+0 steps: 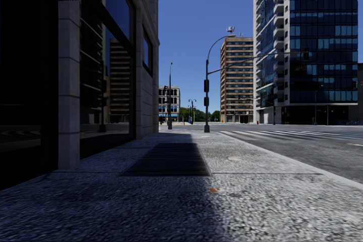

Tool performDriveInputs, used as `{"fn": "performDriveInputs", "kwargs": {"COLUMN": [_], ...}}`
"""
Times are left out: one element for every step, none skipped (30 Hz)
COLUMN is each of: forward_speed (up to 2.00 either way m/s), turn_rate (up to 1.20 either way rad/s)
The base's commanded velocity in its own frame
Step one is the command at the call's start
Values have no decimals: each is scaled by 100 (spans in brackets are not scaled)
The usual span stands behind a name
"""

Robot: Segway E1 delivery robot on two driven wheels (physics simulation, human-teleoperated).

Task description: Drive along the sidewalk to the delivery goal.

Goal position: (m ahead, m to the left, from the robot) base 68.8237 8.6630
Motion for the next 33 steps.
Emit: {"fn": "performDriveInputs", "kwargs": {"forward_speed": [200,200,200,200,200,200,200,200,200,200,200,200,200,200,200,200,200,200,200,200,200,200,200,200,200,200,200,199,198,198,197,197,197], "turn_rate": [0,0,0,0,0,0,0,0,0,0,0,0,0,0,0,0,0,0,0,0,0,0,0,0,0,0,0,0,0,0,0,0,0]}}
